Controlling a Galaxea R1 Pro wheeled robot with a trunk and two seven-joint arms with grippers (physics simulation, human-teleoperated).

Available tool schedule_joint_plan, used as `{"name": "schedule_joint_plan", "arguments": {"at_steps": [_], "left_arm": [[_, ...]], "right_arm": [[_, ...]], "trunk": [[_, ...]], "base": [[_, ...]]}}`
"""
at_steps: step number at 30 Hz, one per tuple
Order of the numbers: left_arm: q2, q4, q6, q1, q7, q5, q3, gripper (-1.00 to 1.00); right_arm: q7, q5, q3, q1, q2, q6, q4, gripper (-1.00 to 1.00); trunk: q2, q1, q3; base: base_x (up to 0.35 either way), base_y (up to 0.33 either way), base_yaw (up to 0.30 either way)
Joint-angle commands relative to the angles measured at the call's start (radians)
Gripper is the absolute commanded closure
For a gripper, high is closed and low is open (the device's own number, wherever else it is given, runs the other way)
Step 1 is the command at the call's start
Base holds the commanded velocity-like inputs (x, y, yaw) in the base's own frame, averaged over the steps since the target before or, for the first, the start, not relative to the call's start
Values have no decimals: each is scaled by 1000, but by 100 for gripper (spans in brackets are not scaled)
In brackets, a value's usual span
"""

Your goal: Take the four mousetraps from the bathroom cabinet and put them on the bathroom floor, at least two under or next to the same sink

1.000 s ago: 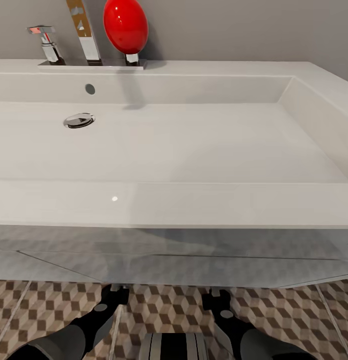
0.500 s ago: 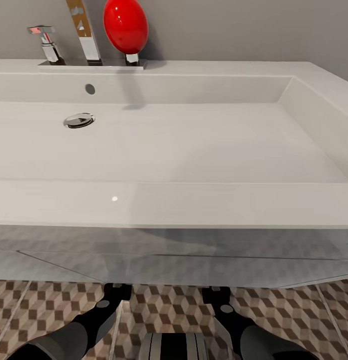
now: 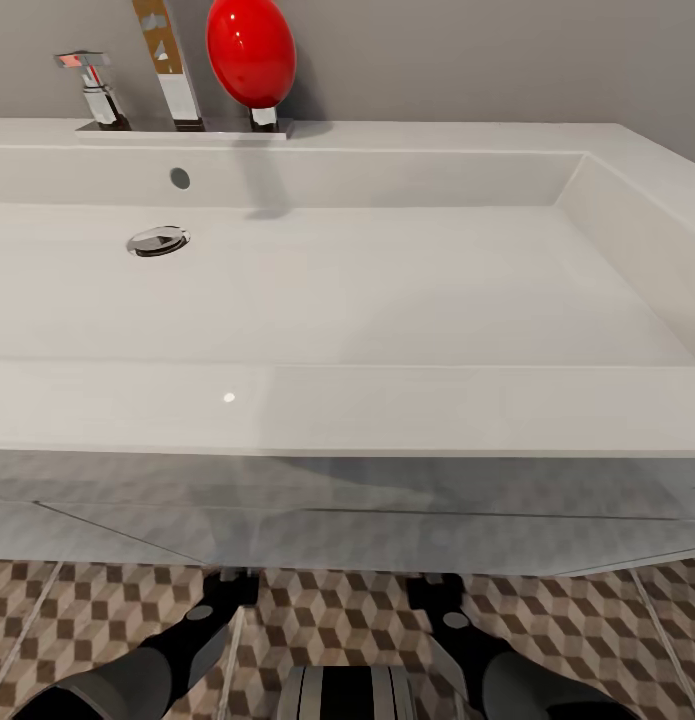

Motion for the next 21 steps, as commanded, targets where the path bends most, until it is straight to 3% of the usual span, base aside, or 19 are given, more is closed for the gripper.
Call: {"name": "schedule_joint_plan", "arguments": {"at_steps": [1, 11, 12, 21], "left_arm": [[0, 6, -3, 0, -1, 12, -9, 100], [-2, 34, -9, 0, -54, 67, -11, 100], [-2, 34, -10, 0, -55, 69, -11, 100], [-5, 35, -12, 0, -56, 81, -12, 100]], "right_arm": [[-8, 10, 1, 0, -1, -1, 2, 100], [-7, -36, 1, 2, -8, -19, 16, 100], [-7, -76, 1, 2, -8, -20, 17, 100], [3, -84, 2, -1, -16, -25, 35, 100]], "trunk": [[0, 0, -1], [0, 0, -1], [0, 0, -1], [0, 0, -1]], "base": [[0, 0, 0], [0, 0, 0], [0, 0, 0], [0, 0, 0]]}}
